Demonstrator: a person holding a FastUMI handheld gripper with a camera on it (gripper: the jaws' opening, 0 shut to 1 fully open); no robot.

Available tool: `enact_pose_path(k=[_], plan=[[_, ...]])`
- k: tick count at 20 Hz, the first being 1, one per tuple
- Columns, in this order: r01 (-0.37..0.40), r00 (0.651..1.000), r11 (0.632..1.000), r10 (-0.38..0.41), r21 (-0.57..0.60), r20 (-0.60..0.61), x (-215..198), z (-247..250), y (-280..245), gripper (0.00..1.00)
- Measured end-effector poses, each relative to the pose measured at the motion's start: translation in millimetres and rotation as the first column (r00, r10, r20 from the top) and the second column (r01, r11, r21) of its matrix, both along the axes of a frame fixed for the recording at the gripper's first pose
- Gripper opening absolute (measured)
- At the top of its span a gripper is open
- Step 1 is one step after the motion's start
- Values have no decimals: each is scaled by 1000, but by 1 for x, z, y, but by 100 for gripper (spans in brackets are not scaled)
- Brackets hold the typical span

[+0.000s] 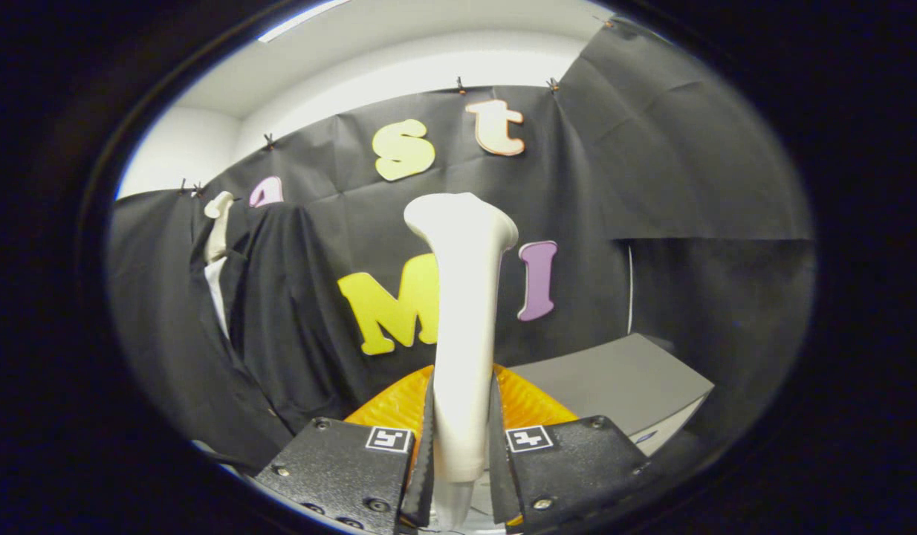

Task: Iron the clothes twice with a garment steamer, once on the left side and once on the right side.

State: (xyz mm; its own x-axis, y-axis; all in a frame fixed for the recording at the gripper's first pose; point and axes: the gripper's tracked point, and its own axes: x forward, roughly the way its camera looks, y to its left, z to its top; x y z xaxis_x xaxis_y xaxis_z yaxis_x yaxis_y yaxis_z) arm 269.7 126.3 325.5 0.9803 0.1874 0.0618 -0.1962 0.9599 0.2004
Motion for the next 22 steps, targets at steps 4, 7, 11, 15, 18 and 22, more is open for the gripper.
enact_pose_path(k=[4,7,11,15,18,22], plan=[[-51,998,999,51,-8,46,-16,21,58,33],[-67,995,997,70,-37,77,-27,35,98,33],[-125,985,989,132,-76,107,-38,49,157,33],[-140,981,985,152,-102,122,-38,58,202,33],[-129,982,984,144,-124,123,-35,55,226,33],[-146,980,976,166,-163,115,-35,47,251,33]])
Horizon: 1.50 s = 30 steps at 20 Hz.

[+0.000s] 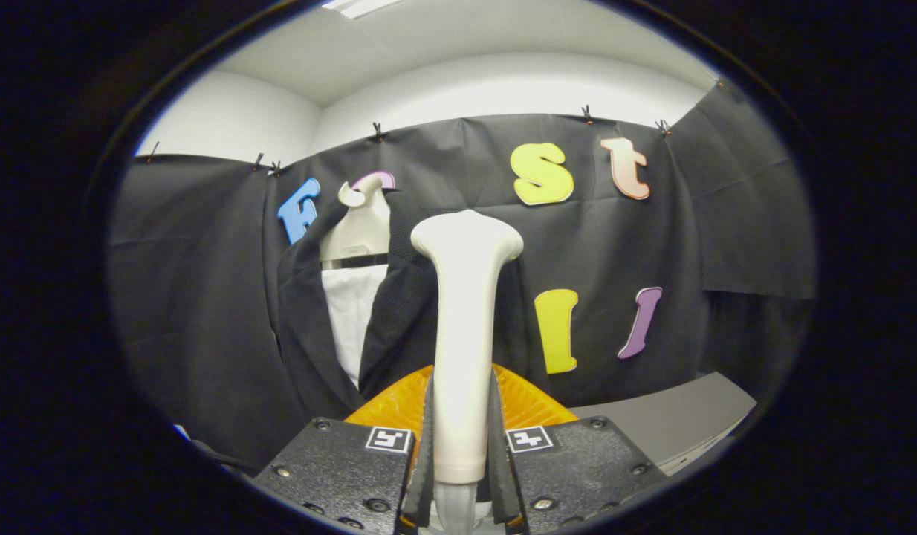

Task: Iron the clothes twice with a garment steamer, once on the left side and once on the right side.

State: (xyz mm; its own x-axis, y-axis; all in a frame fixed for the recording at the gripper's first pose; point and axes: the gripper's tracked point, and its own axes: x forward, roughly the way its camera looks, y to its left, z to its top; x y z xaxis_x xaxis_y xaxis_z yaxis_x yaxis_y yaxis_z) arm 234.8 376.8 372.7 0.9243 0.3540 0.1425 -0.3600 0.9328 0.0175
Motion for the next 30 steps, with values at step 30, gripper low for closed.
enact_pose_path(k=[30], plan=[[0,985,981,-33,-194,-167,-3,-144,2,33]])
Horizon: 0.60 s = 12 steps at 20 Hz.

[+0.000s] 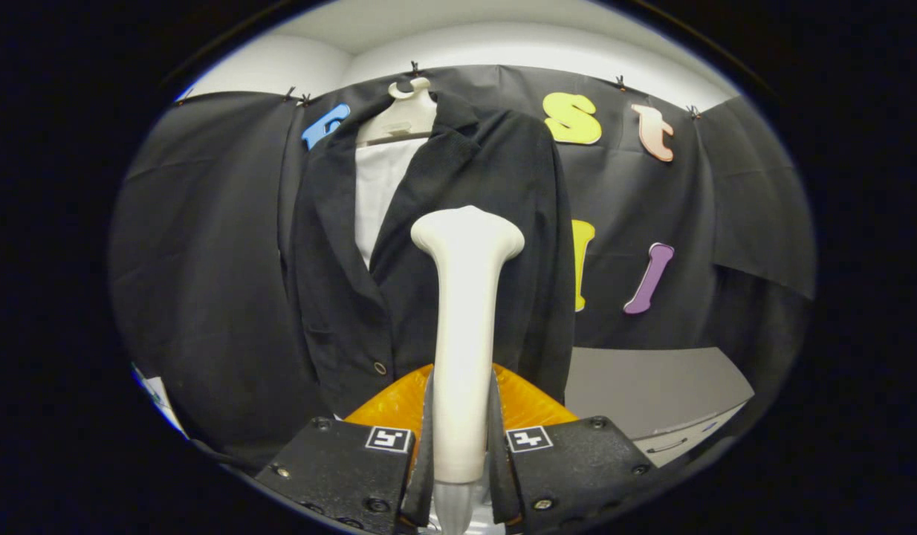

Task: Iron the clothes twice with a garment steamer, once on the left side and once on the right side.

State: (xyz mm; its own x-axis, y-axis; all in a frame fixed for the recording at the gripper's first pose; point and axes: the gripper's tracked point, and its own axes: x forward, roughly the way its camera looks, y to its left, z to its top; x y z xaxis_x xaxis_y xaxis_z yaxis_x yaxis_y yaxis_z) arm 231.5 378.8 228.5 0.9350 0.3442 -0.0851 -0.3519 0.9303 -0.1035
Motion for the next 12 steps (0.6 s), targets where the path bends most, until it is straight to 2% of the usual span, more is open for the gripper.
enact_pose_path(k=[12], plan=[[-4,997,997,-3,-76,-82,-2,-55,-4,33]])
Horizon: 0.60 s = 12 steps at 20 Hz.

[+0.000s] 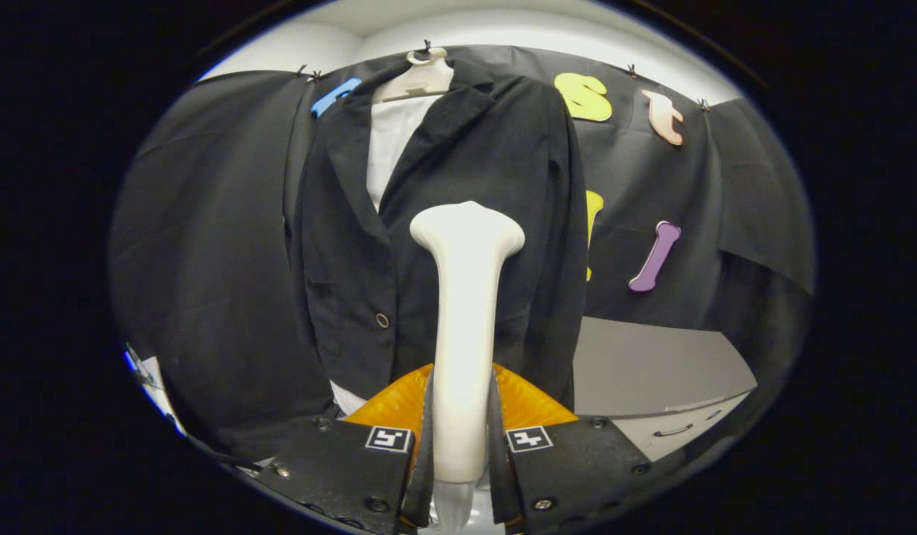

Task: Iron the clothes twice with a garment steamer, once on the left side and once on the right side.

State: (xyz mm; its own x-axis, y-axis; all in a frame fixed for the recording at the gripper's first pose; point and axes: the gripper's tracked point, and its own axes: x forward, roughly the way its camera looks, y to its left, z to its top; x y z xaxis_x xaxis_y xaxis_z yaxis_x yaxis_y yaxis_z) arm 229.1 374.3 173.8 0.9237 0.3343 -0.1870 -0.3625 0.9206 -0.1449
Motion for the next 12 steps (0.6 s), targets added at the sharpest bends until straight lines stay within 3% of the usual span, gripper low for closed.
enact_pose_path(k=[12], plan=[[-3,994,998,-3,-57,-106,-3,-68,-8,33]])
